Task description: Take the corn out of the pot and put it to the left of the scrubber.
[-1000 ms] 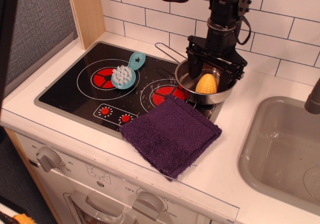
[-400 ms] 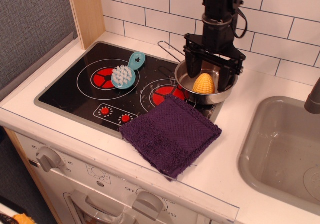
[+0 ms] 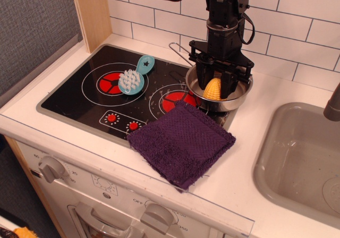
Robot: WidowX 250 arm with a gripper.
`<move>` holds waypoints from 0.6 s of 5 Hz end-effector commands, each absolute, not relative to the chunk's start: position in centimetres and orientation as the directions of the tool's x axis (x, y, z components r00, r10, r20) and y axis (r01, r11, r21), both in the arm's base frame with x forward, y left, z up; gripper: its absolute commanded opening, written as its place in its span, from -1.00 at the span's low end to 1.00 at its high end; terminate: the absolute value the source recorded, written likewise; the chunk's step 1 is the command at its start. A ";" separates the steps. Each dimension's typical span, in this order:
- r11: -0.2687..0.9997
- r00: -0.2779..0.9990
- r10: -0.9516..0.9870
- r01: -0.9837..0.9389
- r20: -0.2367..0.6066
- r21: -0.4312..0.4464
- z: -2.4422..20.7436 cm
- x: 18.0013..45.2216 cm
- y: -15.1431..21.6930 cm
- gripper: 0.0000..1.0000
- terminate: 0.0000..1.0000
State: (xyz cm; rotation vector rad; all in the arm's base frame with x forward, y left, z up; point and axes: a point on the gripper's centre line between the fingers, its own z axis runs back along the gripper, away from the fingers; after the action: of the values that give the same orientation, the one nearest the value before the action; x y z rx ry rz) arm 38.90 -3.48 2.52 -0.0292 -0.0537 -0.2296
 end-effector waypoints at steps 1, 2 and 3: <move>0.972 0.957 -0.232 0.234 0.171 0.008 7.7 40.1 -2.0 -1.00 -1.00; 0.986 0.944 -0.154 0.167 0.292 -0.019 12.2 40.7 1.1 -1.00 -1.00; 0.998 0.949 -0.055 0.062 0.309 -0.014 13.5 40.2 5.3 -1.00 -1.00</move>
State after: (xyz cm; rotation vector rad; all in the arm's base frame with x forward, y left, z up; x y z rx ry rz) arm 40.25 5.50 10.49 -0.0388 -0.2291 -0.0458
